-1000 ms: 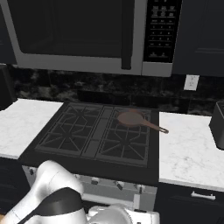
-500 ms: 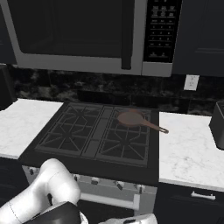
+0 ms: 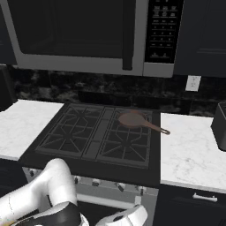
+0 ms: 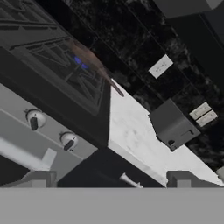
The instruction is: Turn off the rear right burner of the stove.
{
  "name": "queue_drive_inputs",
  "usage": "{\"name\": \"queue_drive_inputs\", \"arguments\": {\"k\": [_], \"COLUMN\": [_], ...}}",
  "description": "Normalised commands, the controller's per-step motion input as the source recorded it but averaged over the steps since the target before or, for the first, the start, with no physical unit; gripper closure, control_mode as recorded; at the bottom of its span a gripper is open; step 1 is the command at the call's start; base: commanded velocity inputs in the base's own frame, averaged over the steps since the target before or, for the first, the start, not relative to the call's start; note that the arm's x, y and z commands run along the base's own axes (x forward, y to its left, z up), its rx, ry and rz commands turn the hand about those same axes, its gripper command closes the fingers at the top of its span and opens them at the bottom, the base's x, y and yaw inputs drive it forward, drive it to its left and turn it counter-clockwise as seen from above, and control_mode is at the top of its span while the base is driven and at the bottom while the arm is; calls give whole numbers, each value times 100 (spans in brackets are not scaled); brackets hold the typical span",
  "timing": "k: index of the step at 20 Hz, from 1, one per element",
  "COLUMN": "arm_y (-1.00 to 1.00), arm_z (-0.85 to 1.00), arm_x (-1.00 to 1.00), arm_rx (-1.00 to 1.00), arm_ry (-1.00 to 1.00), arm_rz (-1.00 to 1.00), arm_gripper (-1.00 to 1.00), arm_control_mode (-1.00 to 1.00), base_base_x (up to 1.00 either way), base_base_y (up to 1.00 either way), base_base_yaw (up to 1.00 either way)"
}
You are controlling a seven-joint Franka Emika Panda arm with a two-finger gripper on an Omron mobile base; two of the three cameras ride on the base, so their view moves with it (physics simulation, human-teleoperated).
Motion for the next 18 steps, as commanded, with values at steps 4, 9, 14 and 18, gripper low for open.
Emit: {"name": "queue_drive_inputs", "arguments": {"k": [4, 9, 14, 18], "arm_y": [22, 2, 1, 1], "arm_z": [-26, -23, -37, -45], "arm_x": [35, 8, 10, 18], "arm_rx": [-2, 0, -3, 0], "arm_ry": [-11, -3, 0, -3], "arm_rz": [0, 0, 0, 4], "arm_gripper": [-100, -100, -100, -100], "arm_control_mode": [-100, -100, -100, -100], "base_base_x": [0, 0, 0, 0], "base_base_y": [0, 0, 0, 0], "base_base_yaw": [0, 0, 0, 0]}}
